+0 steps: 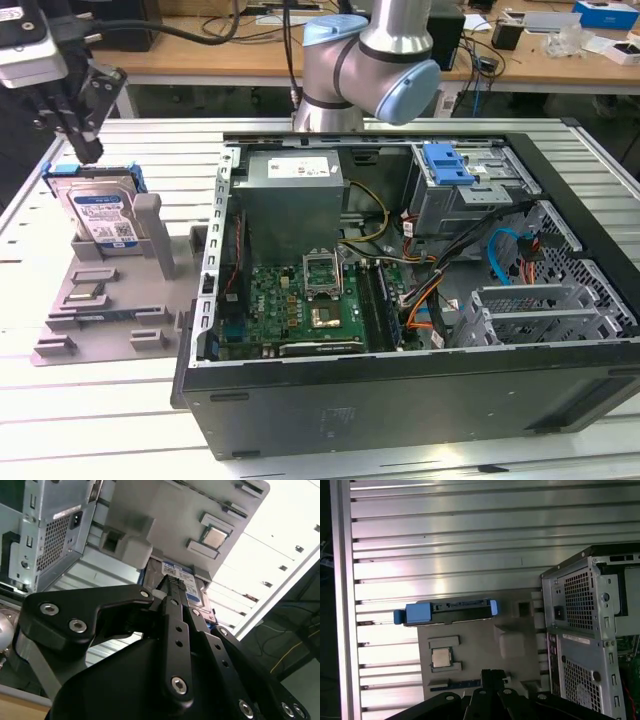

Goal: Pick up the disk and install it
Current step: 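Reach for the disk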

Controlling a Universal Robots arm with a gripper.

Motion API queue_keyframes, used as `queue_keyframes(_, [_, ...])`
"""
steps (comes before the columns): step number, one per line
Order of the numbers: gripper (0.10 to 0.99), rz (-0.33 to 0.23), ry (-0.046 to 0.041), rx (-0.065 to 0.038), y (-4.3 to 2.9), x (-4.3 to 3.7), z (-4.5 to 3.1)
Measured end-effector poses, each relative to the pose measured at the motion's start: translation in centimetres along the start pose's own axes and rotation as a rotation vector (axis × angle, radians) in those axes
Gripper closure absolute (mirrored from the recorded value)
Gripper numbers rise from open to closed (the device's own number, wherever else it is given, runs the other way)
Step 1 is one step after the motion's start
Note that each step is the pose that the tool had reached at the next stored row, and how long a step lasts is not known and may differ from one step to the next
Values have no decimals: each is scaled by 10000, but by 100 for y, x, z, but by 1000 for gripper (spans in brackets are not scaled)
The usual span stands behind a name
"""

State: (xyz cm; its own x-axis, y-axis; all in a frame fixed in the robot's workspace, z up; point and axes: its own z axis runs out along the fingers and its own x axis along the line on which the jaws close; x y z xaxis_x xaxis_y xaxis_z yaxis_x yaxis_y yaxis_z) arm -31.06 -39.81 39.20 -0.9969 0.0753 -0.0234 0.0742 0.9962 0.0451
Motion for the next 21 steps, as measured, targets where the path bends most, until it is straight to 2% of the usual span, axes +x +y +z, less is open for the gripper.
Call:
queue_keyframes(5, [980, 1, 0, 1, 9, 181, 1])
queue_keyframes(7, [980, -1, 1, 2, 26, 301, 4])
queue_keyframes(9, [980, 1, 0, 3, 45, 366, 7])
queue_keyframes(14, [980, 1, -1, 7, 157, 551, 23])
queue_keyframes(16, [980, 0, 1, 9, 168, 605, 25])
queue_keyframes(21, [980, 0, 0, 8, 168, 614, 26])
